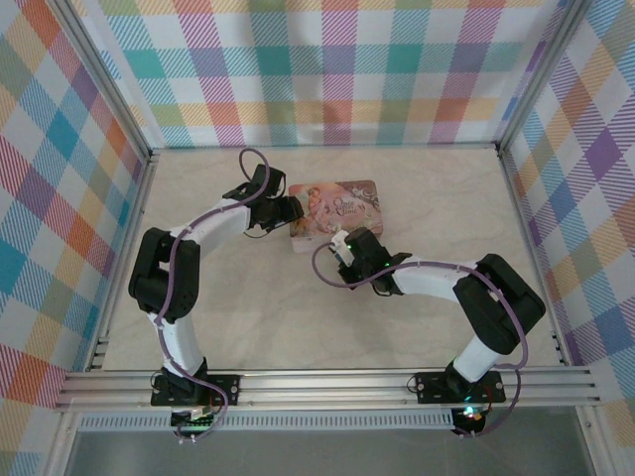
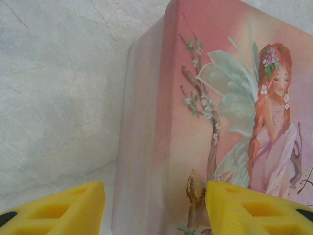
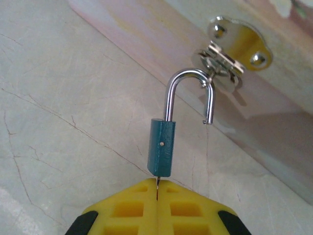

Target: Unlock a padlock with a key

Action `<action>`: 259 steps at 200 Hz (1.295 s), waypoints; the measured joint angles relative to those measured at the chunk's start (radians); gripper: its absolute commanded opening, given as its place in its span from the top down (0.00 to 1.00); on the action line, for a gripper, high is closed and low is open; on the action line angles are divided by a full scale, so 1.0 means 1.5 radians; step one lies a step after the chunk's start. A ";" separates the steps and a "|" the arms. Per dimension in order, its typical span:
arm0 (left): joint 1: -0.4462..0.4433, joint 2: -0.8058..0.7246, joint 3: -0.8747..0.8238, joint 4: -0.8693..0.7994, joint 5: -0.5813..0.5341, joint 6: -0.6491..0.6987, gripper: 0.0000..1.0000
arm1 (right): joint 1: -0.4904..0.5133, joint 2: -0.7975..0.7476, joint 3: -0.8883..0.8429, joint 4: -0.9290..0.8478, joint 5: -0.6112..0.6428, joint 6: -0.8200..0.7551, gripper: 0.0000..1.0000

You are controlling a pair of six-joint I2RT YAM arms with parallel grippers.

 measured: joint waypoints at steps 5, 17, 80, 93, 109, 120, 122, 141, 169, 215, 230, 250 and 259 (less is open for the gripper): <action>0.000 0.001 0.000 0.002 0.001 0.000 0.43 | 0.001 0.001 0.005 -0.004 0.000 -0.007 1.00; 0.000 0.003 0.001 0.005 0.002 0.002 0.43 | 0.003 0.003 0.012 -0.008 0.000 -0.024 1.00; 0.007 0.019 0.015 0.010 0.016 0.002 0.44 | 0.016 0.020 0.043 -0.026 0.016 -0.121 1.00; 0.008 0.021 0.017 0.012 0.019 0.002 0.44 | 0.016 0.020 0.042 -0.021 0.018 -0.142 1.00; 0.008 0.024 0.021 0.014 0.020 0.002 0.44 | 0.017 0.020 0.033 0.002 0.023 -0.167 1.00; 0.009 0.029 0.024 0.016 0.025 0.002 0.44 | 0.017 0.020 0.023 0.023 0.026 -0.186 1.00; 0.009 0.029 0.024 0.017 0.026 0.002 0.44 | 0.017 0.020 0.021 0.027 0.026 -0.190 1.00; 0.009 0.032 0.025 0.024 0.030 0.002 0.44 | 0.017 0.020 0.014 0.048 0.027 -0.219 1.00; 0.011 0.035 0.026 0.029 0.037 0.002 0.44 | 0.018 0.021 0.011 0.087 0.021 -0.261 1.00; 0.016 0.036 0.026 0.032 0.037 0.002 0.44 | 0.019 0.028 0.007 0.113 0.014 -0.290 1.00; 0.016 0.036 0.026 0.032 0.036 0.002 0.44 | 0.019 0.028 0.005 0.118 0.014 -0.291 1.00; 0.016 0.036 0.026 0.032 0.037 0.002 0.44 | 0.019 0.028 0.000 0.125 0.014 -0.291 1.00; 0.016 0.036 0.026 0.032 0.037 0.002 0.44 | 0.019 0.028 -0.002 0.128 0.014 -0.291 1.00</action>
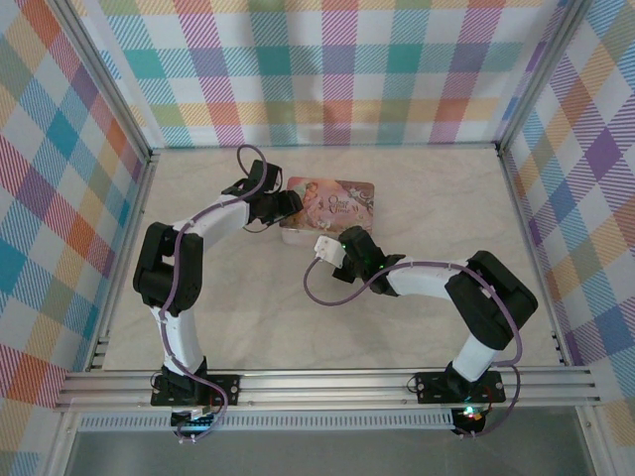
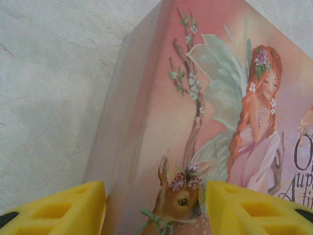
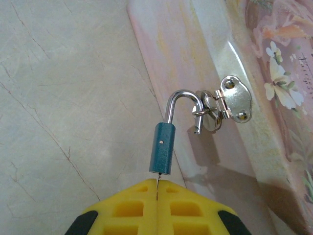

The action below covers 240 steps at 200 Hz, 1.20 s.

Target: Unlock a padlock with a key

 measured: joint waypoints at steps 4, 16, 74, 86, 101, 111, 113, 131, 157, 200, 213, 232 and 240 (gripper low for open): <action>0.000 0.000 0.000 0.000 0.000 0.000 0.44 | 0.000 0.000 -0.001 0.001 0.000 0.000 1.00; 0.000 0.000 0.000 0.000 0.000 0.000 0.44 | 0.000 0.000 -0.003 0.006 0.000 0.003 1.00; 0.000 0.000 0.000 0.000 0.001 0.000 0.44 | 0.000 -0.029 -0.028 0.025 -0.012 0.020 1.00; 0.000 0.000 0.000 0.000 0.001 0.000 0.44 | 0.000 -0.030 -0.031 0.033 -0.016 0.025 1.00; 0.000 0.000 0.000 0.000 0.003 0.000 0.44 | -0.001 -0.030 -0.035 0.041 -0.024 0.030 1.00; 0.000 0.000 0.000 0.000 0.005 0.000 0.44 | -0.004 -0.030 -0.035 0.044 -0.031 0.032 1.00; 0.000 0.000 0.000 0.000 0.005 0.000 0.44 | -0.004 -0.030 -0.035 0.044 -0.033 0.033 1.00; 0.000 0.000 -0.002 0.004 0.006 -0.002 0.44 | -0.009 -0.027 -0.035 0.050 -0.045 0.035 1.00; 0.002 0.000 -0.007 0.017 0.008 -0.003 0.45 | -0.013 0.000 -0.022 0.053 -0.069 0.040 1.00; 0.007 0.000 -0.010 0.033 0.008 -0.003 0.45 | -0.027 0.041 0.000 0.061 -0.099 0.040 1.00; 0.007 0.000 -0.010 0.033 0.008 -0.003 0.45 | -0.029 0.042 0.000 0.067 -0.102 0.040 1.00; 0.008 0.000 -0.010 0.033 0.007 -0.002 0.45 | -0.034 0.041 0.000 0.082 -0.105 0.040 1.00; 0.008 0.000 -0.010 0.033 0.008 -0.002 0.45 | -0.037 0.041 0.000 0.092 -0.105 0.039 1.00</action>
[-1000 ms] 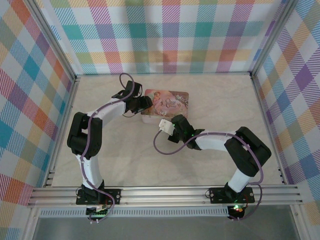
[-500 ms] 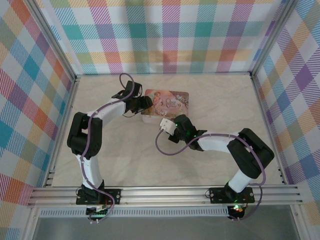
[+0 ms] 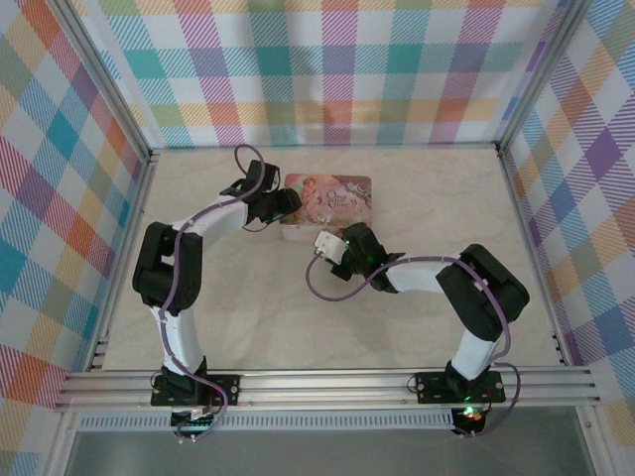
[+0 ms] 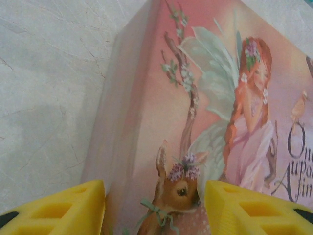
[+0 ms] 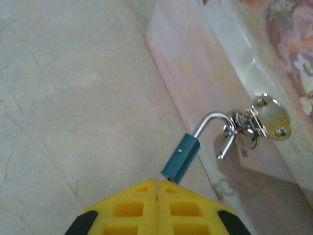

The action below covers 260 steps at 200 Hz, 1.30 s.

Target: Unlock a padlock with a key

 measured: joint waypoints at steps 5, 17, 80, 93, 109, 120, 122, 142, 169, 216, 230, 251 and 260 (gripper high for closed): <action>0.000 0.000 0.000 0.000 0.002 0.000 0.45 | -0.002 -0.001 0.000 0.007 0.000 -0.001 1.00; 0.000 0.000 0.000 -0.001 0.007 0.000 0.45 | -0.007 -0.004 0.000 0.030 0.000 -0.002 1.00; -0.005 0.000 0.000 -0.006 0.027 0.000 0.45 | -0.012 -0.034 -0.006 0.097 0.002 -0.007 1.00; -0.005 0.000 0.000 -0.006 0.027 0.000 0.45 | -0.012 -0.049 -0.019 0.095 0.006 0.002 1.00; -0.005 0.000 -0.002 -0.005 0.027 0.000 0.45 | -0.012 -0.068 -0.026 0.076 0.016 0.024 0.90; -0.005 0.000 -0.006 -0.004 0.027 -0.001 0.45 | -0.012 -0.078 -0.021 0.048 0.020 0.049 0.82; -0.005 0.000 -0.008 -0.003 0.027 -0.001 0.45 | -0.012 -0.079 -0.019 0.041 0.021 0.054 0.82; -0.005 -0.003 -0.016 0.008 0.030 -0.003 0.44 | -0.012 -0.081 0.022 -0.049 0.033 0.117 0.65; -0.005 -0.008 -0.023 0.012 0.030 -0.005 0.44 | -0.012 -0.084 0.046 -0.108 0.038 0.211 0.53; -0.005 -0.010 -0.026 0.012 0.033 -0.005 0.44 | -0.012 -0.073 0.066 -0.194 0.056 0.332 0.46; -0.005 -0.010 -0.026 0.012 0.035 -0.005 0.44 | -0.012 -0.057 0.083 -0.203 0.069 0.356 0.45; -0.005 -0.010 -0.026 0.012 0.036 -0.005 0.44 | -0.012 -0.027 0.107 -0.215 0.081 0.384 0.45; -0.005 -0.010 -0.026 0.012 0.037 -0.005 0.44 | -0.012 -0.012 0.119 -0.223 0.086 0.393 0.46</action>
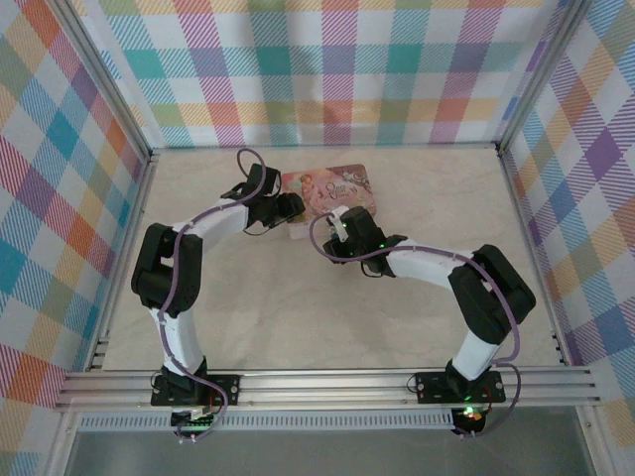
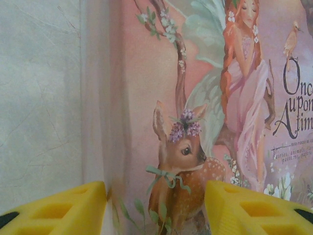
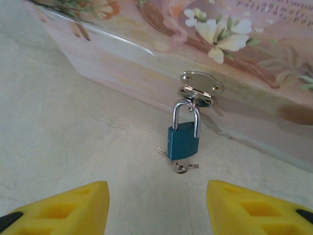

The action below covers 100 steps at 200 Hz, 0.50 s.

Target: Unlock a padlock with a key

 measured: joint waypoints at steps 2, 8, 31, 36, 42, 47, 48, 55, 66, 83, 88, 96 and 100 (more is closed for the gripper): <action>0.000 0.000 0.000 0.000 0.000 0.000 0.44 | 0.000 0.004 0.003 -0.002 0.000 0.002 0.46; 0.000 0.000 0.000 0.000 0.001 0.000 0.44 | 0.000 0.014 0.010 -0.005 0.003 0.008 0.46; 0.000 0.000 0.001 -0.001 0.001 0.000 0.44 | 0.000 0.043 0.027 -0.011 0.013 0.027 0.47; 0.000 0.000 0.001 -0.001 0.001 0.000 0.44 | 0.000 0.049 0.030 -0.014 0.017 0.030 0.48; 0.000 0.000 0.002 -0.002 0.001 0.000 0.44 | 0.000 0.056 0.034 -0.019 0.020 0.033 0.48; 0.000 0.000 0.002 -0.002 0.001 0.000 0.44 | 0.000 0.061 0.038 -0.021 0.022 0.036 0.49; 0.000 0.000 0.002 -0.002 0.001 0.000 0.44 | 0.000 0.063 0.039 -0.022 0.023 0.036 0.49; 0.000 0.000 0.002 -0.003 0.001 0.000 0.44 | 0.000 0.072 0.045 -0.024 0.027 0.040 0.49; 0.000 0.000 0.002 -0.003 0.001 0.000 0.44 | 0.000 0.082 0.050 -0.027 0.035 0.047 0.49; 0.000 0.000 0.005 -0.006 0.001 0.000 0.44 | 0.000 0.095 0.057 -0.031 0.044 0.053 0.51; 0.000 0.000 0.005 -0.006 0.001 0.000 0.44 | 0.000 0.099 0.059 -0.032 0.046 0.054 0.51; 0.000 0.000 0.006 -0.008 0.001 0.000 0.44 | 0.000 0.106 0.064 -0.036 0.052 0.058 0.52; 0.000 0.000 0.007 -0.008 0.001 0.000 0.44 | 0.000 0.109 0.065 -0.036 0.053 0.061 0.52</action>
